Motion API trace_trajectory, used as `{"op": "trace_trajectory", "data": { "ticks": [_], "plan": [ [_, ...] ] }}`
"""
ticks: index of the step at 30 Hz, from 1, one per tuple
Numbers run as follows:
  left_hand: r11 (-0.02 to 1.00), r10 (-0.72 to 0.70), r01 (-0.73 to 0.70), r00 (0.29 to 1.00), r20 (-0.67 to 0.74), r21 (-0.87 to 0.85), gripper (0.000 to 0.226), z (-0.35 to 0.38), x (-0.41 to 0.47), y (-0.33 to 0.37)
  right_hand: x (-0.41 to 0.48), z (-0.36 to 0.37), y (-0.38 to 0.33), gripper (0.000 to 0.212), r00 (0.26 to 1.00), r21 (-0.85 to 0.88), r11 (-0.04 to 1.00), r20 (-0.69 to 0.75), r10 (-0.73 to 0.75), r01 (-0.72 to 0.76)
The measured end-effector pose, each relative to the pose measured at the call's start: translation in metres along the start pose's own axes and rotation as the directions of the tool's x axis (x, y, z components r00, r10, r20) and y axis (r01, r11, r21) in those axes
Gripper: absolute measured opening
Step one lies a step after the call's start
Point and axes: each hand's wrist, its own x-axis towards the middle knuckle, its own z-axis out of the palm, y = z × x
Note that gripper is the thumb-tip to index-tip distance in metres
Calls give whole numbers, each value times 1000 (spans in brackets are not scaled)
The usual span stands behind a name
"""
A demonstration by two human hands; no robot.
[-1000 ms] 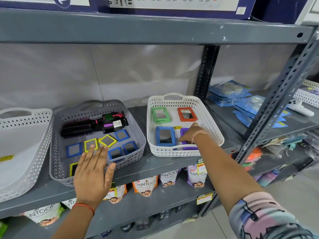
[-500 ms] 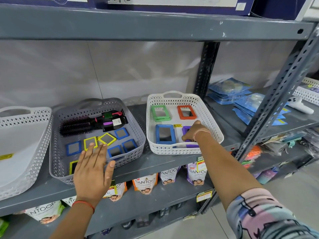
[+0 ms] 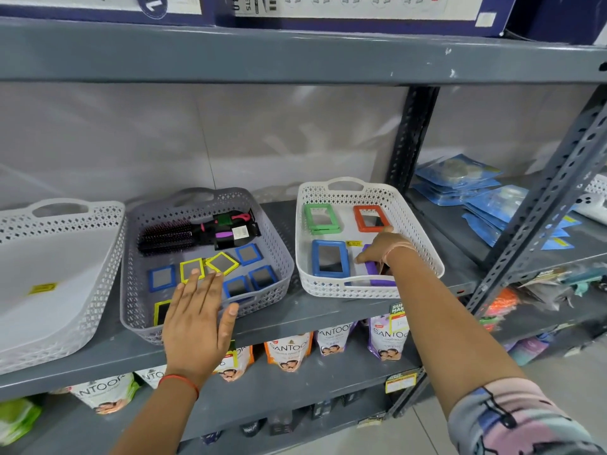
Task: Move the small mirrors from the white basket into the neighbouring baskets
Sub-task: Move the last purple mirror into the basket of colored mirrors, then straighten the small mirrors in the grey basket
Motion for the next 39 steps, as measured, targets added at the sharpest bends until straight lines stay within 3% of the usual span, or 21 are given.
{"op": "trace_trajectory", "data": {
  "ticks": [4, 8, 11, 14, 20, 24, 31, 35, 39],
  "plan": [
    [1000, -6, 6, 1000, 20, -1, 72, -2, 1, 3, -23, -12, -23, 101, 971, -138, 976, -148, -187, 167],
    [1000, 0, 0, 999, 41, 3, 72, -6, 2, 4, -40, -10, -56, 87, 806, -152, 858, -293, -514, 491],
    [1000, 19, -19, 999, 39, -2, 72, -9, 1, 3, -51, 2, -80, 78, 684, -120, 745, -323, -654, 656],
    [1000, -19, 19, 999, 26, 6, 72, -11, -2, -5, -62, 17, -100, 73, 569, -119, 611, -262, -780, 783],
    [986, -127, 126, 992, 4, 113, 74, -22, -12, -33, -75, 46, -137, 66, 395, -165, 387, 19, -918, 907],
    [975, -185, 181, 983, 17, 130, 76, -25, -14, -48, -72, 66, -157, 60, 362, -167, 332, 208, -909, 928],
    [982, -173, 170, 984, 32, 84, 75, -26, -14, -52, -54, 78, -184, 52, 384, -207, 332, 319, -866, 920],
    [980, -183, 180, 983, 28, 79, 75, -26, -13, -54, -48, 86, -194, 46, 410, -415, 251, 356, -840, 875],
    [979, -190, 188, 982, 23, 77, 76, -25, -12, -57, -39, 100, -200, 24, 417, -373, 304, 274, -867, 877]
  ]
}}
